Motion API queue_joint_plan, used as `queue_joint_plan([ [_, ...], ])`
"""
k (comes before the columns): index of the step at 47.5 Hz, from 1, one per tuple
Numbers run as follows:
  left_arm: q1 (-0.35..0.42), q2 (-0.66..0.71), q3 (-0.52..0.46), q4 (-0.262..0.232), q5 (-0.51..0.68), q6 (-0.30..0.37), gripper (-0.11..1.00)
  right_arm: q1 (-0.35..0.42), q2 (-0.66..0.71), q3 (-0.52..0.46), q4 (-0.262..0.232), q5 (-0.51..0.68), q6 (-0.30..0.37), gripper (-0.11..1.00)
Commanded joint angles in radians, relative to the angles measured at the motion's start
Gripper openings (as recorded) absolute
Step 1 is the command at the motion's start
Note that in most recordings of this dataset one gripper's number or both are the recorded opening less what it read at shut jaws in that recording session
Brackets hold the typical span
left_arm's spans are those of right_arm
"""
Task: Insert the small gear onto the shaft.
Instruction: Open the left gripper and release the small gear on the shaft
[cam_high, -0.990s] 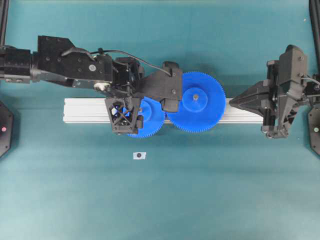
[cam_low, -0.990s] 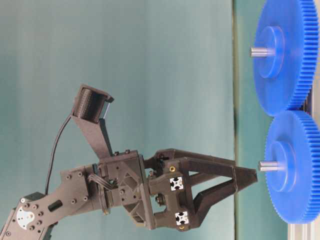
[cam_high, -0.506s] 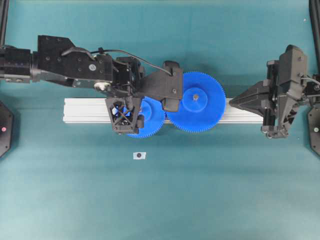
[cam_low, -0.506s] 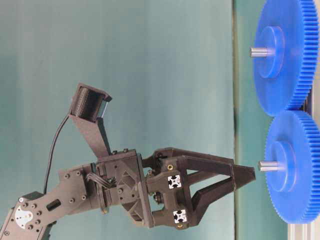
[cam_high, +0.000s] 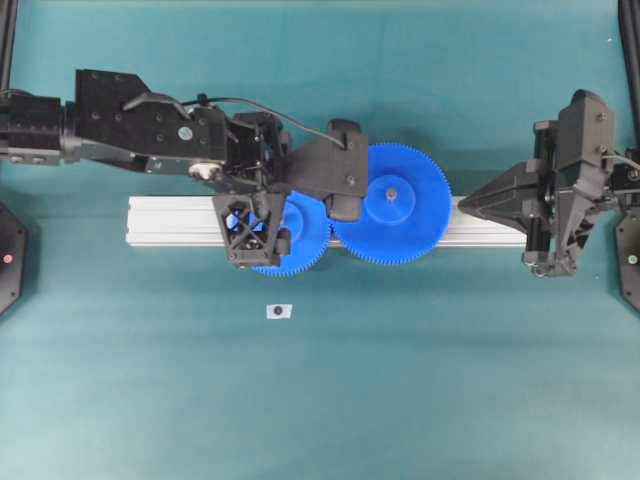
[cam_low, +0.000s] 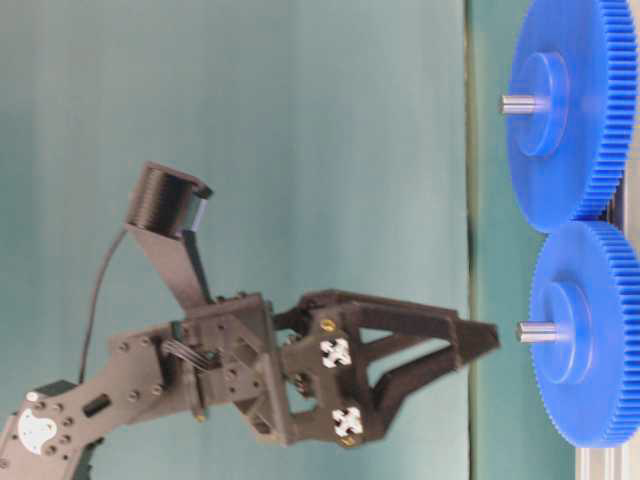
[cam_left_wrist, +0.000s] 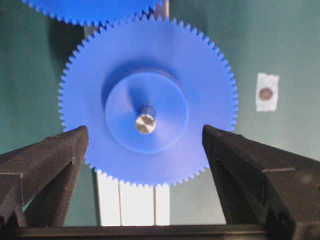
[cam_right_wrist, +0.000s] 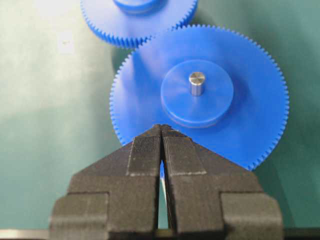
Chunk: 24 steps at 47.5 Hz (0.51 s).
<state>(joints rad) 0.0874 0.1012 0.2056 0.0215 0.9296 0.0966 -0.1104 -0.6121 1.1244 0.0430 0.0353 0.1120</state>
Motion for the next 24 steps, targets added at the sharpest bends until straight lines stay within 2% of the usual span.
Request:
queue_joint_plan([
  [1,-0.006,-0.057,-0.037,0.005,-0.003,-0.006,0.9,0.002,-0.003,-0.015,-0.002,-0.008,0.011,0.04],
  [10,-0.015,-0.097,-0.041,0.005,0.003,-0.008,0.9,0.002,-0.003,-0.015,-0.002,-0.008,0.011,0.04],
  [24,-0.038,-0.141,-0.057,0.005,0.075,-0.012,0.9,0.002,-0.003,-0.015,-0.002,-0.008,0.011,0.04],
])
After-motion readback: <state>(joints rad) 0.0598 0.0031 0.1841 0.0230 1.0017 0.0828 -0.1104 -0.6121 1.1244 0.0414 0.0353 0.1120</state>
